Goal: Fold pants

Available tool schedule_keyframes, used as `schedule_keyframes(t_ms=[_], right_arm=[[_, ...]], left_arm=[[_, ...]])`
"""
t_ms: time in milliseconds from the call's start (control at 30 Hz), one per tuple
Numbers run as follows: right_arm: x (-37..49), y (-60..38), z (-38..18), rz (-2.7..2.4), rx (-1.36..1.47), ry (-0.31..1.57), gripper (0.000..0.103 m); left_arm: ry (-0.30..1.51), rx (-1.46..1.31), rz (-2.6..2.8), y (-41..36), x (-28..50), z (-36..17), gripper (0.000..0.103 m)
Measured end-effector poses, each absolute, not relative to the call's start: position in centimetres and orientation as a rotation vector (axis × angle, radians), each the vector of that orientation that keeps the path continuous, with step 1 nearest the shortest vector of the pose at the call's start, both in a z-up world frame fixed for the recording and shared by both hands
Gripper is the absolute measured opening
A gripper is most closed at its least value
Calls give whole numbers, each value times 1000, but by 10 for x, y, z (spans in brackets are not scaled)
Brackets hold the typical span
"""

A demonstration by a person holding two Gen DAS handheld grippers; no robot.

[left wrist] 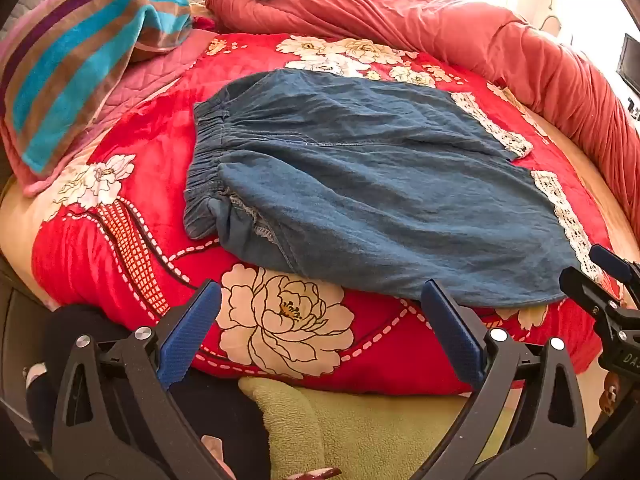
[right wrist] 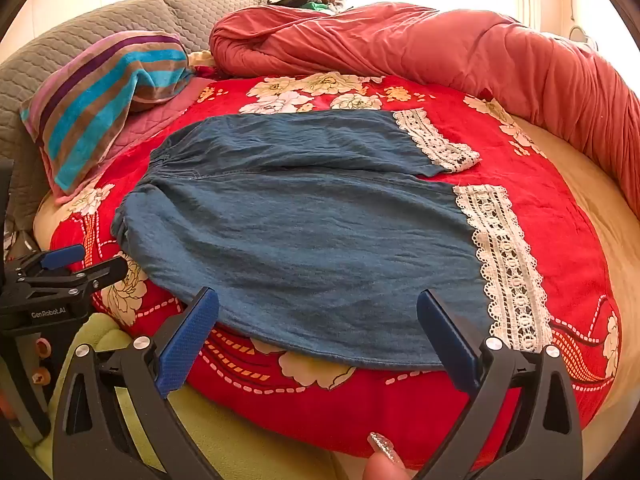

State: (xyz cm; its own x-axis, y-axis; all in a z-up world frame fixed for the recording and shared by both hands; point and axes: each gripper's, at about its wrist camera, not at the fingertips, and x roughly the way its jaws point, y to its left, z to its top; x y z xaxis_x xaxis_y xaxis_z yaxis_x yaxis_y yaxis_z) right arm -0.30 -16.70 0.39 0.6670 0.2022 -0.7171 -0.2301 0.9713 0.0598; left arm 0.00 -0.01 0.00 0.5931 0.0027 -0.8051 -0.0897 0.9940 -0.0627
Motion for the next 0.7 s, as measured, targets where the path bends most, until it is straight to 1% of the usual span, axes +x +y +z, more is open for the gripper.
schedule_keyframes(t_ms=[700], right_arm=[[-3, -168, 5, 242, -37, 803, 99]], left_arm=[[928, -89, 55, 0, 1, 1, 94]])
